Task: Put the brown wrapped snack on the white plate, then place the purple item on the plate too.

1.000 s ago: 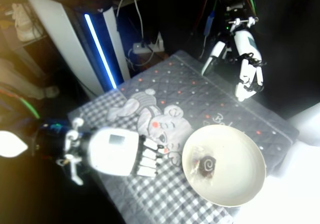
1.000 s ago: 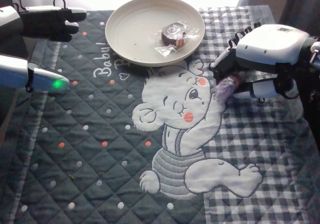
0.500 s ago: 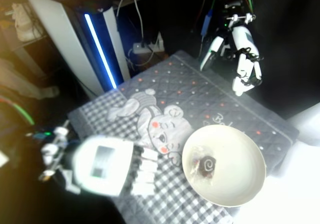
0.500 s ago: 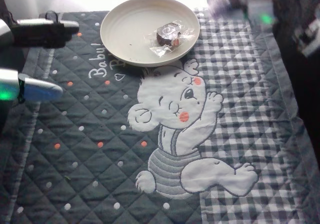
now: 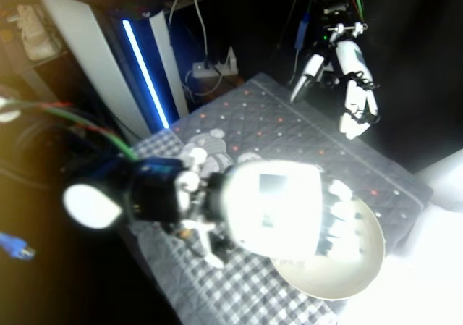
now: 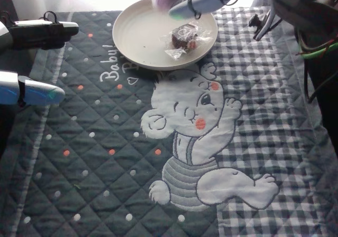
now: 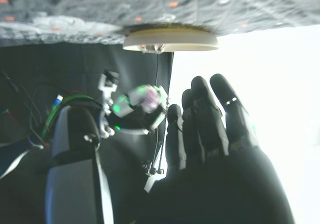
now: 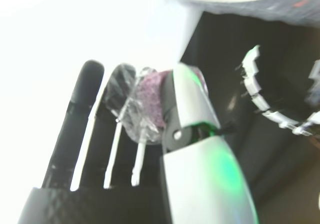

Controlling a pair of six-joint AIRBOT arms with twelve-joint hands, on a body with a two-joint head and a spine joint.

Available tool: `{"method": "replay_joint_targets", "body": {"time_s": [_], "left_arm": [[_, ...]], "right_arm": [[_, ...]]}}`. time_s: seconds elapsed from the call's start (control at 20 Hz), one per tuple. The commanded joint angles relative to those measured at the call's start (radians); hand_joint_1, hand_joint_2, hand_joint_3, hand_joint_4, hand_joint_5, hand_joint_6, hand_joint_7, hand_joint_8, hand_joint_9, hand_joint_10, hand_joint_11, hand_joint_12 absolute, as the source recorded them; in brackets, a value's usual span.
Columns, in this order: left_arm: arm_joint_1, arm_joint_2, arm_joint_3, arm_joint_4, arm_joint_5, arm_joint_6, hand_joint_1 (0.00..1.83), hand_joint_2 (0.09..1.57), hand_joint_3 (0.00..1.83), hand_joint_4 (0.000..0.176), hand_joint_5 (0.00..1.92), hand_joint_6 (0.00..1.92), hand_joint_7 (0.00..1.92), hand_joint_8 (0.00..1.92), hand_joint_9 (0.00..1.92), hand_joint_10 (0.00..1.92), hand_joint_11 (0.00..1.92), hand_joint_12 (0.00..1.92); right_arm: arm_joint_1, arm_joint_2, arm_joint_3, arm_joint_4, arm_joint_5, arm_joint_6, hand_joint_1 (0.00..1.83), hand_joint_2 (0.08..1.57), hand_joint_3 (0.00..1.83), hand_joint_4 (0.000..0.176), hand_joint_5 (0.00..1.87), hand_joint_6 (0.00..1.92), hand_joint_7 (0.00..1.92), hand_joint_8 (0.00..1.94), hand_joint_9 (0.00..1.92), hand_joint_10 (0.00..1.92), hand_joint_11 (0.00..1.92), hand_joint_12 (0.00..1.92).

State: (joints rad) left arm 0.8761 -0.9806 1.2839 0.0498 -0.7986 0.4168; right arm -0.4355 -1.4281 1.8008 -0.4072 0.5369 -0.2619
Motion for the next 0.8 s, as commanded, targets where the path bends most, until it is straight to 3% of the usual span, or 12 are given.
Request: {"method": "replay_joint_targets", "body": {"time_s": [0.0, 0.1, 0.2, 0.3, 0.35, 0.4, 0.45, 0.5, 0.6, 0.65, 0.7, 0.75], "left_arm": [[-0.014, -0.005, 0.001, -0.022, -0.118, -0.006, 0.78, 0.93, 0.0, 0.045, 0.35, 0.0, 0.39, 0.0, 0.45, 0.01, 0.03, 1.09], [-0.012, -0.003, -0.003, -0.023, -0.128, -0.007, 0.78, 0.93, 0.0, 0.046, 0.35, 0.0, 0.41, 0.01, 0.49, 0.02, 0.07, 1.12], [0.0, 0.006, -0.012, -0.032, -0.146, -0.007, 0.81, 0.92, 0.0, 0.066, 0.33, 0.0, 0.41, 0.0, 0.48, 0.0, 0.01, 1.14], [0.018, 0.018, -0.025, -0.059, -0.185, -0.007, 0.82, 0.92, 0.0, 0.056, 0.35, 0.01, 0.43, 0.01, 0.5, 0.01, 0.03, 1.15], [0.034, 0.026, -0.037, -0.084, -0.223, -0.007, 0.87, 0.92, 0.0, 0.052, 0.36, 0.0, 0.41, 0.0, 0.41, 0.0, 0.0, 1.07], [0.048, 0.036, -0.05, -0.104, -0.26, -0.007, 0.87, 0.92, 0.0, 0.052, 0.36, 0.0, 0.41, 0.0, 0.41, 0.0, 0.0, 1.07], [0.072, 0.053, -0.069, -0.129, -0.313, -0.007, 0.87, 0.91, 0.0, 0.048, 0.34, 0.0, 0.42, 0.01, 0.42, 0.01, 0.0, 1.07], [0.106, 0.071, -0.093, -0.162, -0.376, -0.007, 0.86, 0.91, 0.0, 0.043, 0.35, 0.0, 0.42, 0.01, 0.41, 0.01, 0.0, 1.05], [0.172, 0.087, -0.126, -0.219, -0.501, -0.007, 0.82, 0.91, 0.0, 0.031, 0.36, 0.01, 0.43, 0.01, 0.41, 0.0, 0.01, 1.04], [0.196, 0.087, -0.14, -0.243, -0.565, -0.007, 0.87, 0.92, 0.0, 0.034, 0.34, 0.0, 0.37, 0.0, 0.36, 0.0, 0.0, 0.97], [0.206, 0.087, -0.152, -0.256, -0.616, -0.013, 0.87, 0.93, 0.0, 0.052, 0.3, 0.0, 0.37, 0.0, 0.38, 0.0, 0.0, 1.0], [0.213, 0.087, -0.157, -0.256, -0.644, -0.029, 0.87, 0.93, 0.0, 0.052, 0.3, 0.0, 0.37, 0.0, 0.38, 0.0, 0.0, 1.0]], "right_arm": [[0.013, -0.001, 0.009, 0.032, 0.075, 0.004, 0.86, 0.8, 0.0, 0.134, 0.16, 0.0, 0.3, 0.01, 0.37, 0.11, 0.19, 1.08], [0.013, 0.0, 0.008, 0.028, 0.066, 0.004, 0.75, 0.74, 0.0, 0.175, 0.0, 0.0, 0.09, 0.0, 0.26, 0.0, 0.0, 1.12], [0.013, 0.005, -0.009, 0.029, 0.074, 0.007, 0.72, 0.73, 0.0, 0.176, 0.0, 0.0, 0.06, 0.0, 0.19, 0.0, 0.0, 0.99], [0.013, 0.041, -0.061, 0.04, 0.137, 0.008, 0.72, 0.75, 0.0, 0.176, 0.0, 0.0, 0.08, 0.0, 0.17, 0.0, 0.0, 0.95], [0.013, 0.091, -0.114, 0.056, 0.189, 0.008, 0.74, 0.78, 0.0, 0.176, 0.0, 0.0, 0.06, 0.0, 0.05, 0.02, 0.0, 0.5], [0.012, 0.126, -0.153, 0.056, 0.22, 0.008, 0.74, 0.78, 0.0, 0.176, 0.0, 0.0, 0.06, 0.0, 0.05, 0.02, 0.0, 0.5], [0.008, 0.186, -0.212, 0.071, 0.281, 0.008, 0.72, 0.77, 0.0, 0.176, 0.0, 0.0, 0.05, 0.0, 0.0, 0.0, 0.0, 0.05], [-0.011, 0.231, -0.261, 0.087, 0.322, 0.008, 0.71, 0.77, 0.0, 0.176, 0.0, 0.0, 0.03, 0.0, 0.0, 0.0, 0.0, 0.01], [-0.093, 0.302, -0.33, 0.156, 0.45, 0.007, 0.7, 0.77, 0.0, 0.176, 0.0, 0.0, 0.05, 0.01, 0.01, 0.0, 0.0, 0.0], [-0.163, 0.346, -0.371, 0.219, 0.54, 0.002, 0.82, 0.78, 0.0, 0.176, 0.0, 0.0, 0.07, 0.02, 0.0, 0.0, 0.0, 0.0], [-0.222, 0.387, -0.411, 0.273, 0.612, -0.008, 0.9, 0.79, 0.01, 0.176, 0.0, 0.0, 0.05, 0.01, 0.0, 0.0, 0.0, 0.0], [-0.274, 0.419, -0.446, 0.313, 0.672, -0.023, 0.9, 0.79, 0.01, 0.176, 0.0, 0.0, 0.05, 0.01, 0.0, 0.0, 0.0, 0.0]]}}
